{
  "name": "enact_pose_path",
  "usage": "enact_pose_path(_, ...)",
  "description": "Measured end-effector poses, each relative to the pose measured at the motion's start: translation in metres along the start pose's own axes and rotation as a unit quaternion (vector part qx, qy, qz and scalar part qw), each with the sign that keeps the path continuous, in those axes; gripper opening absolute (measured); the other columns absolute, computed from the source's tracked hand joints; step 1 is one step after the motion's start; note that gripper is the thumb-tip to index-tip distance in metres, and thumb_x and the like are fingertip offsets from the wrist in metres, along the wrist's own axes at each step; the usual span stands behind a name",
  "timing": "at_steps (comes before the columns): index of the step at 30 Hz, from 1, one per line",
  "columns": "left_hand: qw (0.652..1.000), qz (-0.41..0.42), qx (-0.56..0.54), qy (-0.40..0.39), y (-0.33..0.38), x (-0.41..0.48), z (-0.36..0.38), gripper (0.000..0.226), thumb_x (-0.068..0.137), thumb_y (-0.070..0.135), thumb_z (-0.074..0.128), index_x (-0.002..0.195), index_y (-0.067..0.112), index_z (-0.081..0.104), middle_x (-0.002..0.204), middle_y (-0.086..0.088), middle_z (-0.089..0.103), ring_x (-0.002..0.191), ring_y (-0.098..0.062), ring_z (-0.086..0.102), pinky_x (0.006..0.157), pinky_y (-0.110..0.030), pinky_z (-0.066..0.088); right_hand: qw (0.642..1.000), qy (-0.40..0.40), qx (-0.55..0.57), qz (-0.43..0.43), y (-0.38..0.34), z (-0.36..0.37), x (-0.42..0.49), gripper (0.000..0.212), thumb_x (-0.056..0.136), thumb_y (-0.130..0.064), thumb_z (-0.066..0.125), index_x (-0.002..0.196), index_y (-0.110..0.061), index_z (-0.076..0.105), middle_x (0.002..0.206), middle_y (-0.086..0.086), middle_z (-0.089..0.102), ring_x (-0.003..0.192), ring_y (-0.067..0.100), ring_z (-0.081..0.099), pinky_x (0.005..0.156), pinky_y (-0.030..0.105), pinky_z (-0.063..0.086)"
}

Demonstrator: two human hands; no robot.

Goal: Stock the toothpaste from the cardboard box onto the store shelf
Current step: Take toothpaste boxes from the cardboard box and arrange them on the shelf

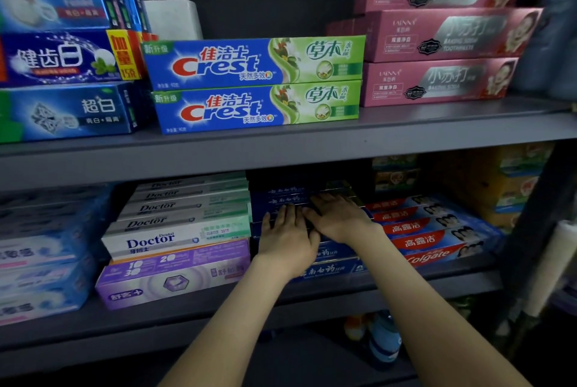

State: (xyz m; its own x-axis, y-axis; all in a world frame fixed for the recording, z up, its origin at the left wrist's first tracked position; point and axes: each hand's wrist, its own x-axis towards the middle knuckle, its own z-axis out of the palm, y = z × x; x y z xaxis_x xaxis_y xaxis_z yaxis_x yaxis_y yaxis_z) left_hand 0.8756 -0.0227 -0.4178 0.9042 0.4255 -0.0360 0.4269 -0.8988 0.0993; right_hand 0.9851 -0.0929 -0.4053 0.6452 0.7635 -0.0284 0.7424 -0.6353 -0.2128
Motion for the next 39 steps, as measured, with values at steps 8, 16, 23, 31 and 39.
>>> enact_pose_path(8,0.999,0.014,0.002,0.033,0.004,-0.004,0.0,0.06,0.104,0.041,0.012,0.155,0.01,0.004,0.162,-0.01,-0.001,0.149,-0.021,-0.004,0.12,-0.043,-0.004,0.991,0.127,-0.034,-0.021,0.022,0.009,-0.035,0.059,0.102,-0.045,0.024,0.151,-0.012,0.022,0.159,0.006,0.019,0.147,0.019,0.01,0.119,0.032,0.002)
enact_pose_path(16,0.982,0.158,0.038,0.097,0.07,-0.015,0.015,0.063,0.103,0.048,0.02,0.155,0.015,0.006,0.163,-0.005,0.003,0.149,-0.019,-0.001,0.12,-0.042,-0.006,0.986,0.156,-0.016,0.049,0.092,0.023,-0.102,0.076,0.088,-0.051,0.006,0.151,-0.014,0.025,0.158,0.004,0.023,0.147,0.017,0.011,0.117,0.029,-0.001)
enact_pose_path(23,0.968,0.164,0.069,0.176,0.092,0.001,0.037,0.065,0.089,0.04,0.064,0.138,0.001,0.048,0.14,-0.015,0.052,0.129,-0.03,0.049,0.109,-0.044,0.035,0.981,0.194,-0.014,-0.015,0.117,0.038,-0.111,0.062,0.095,-0.043,0.042,0.146,-0.01,0.035,0.151,0.009,0.037,0.143,0.025,0.028,0.115,0.033,0.006)
enact_pose_path(31,0.961,0.168,0.077,0.206,0.086,0.005,0.042,0.066,0.072,0.04,0.08,0.122,0.0,0.064,0.121,-0.015,0.066,0.111,-0.029,0.064,0.095,-0.044,0.052,0.97,0.239,-0.037,-0.001,0.115,0.046,-0.098,0.059,0.079,-0.034,0.057,0.129,-0.002,0.057,0.128,0.016,0.061,0.123,0.035,0.054,0.105,0.049,0.031)
enact_pose_path(39,0.985,0.116,0.02,0.129,0.096,-0.045,0.009,0.063,0.081,0.03,0.074,0.131,-0.003,0.055,0.134,-0.019,0.056,0.125,-0.031,0.055,0.104,-0.049,0.041,0.97,0.234,-0.038,0.048,0.083,0.022,-0.152,0.066,0.083,-0.038,0.06,0.138,-0.004,0.047,0.142,0.015,0.048,0.135,0.028,0.038,0.111,0.04,0.021)
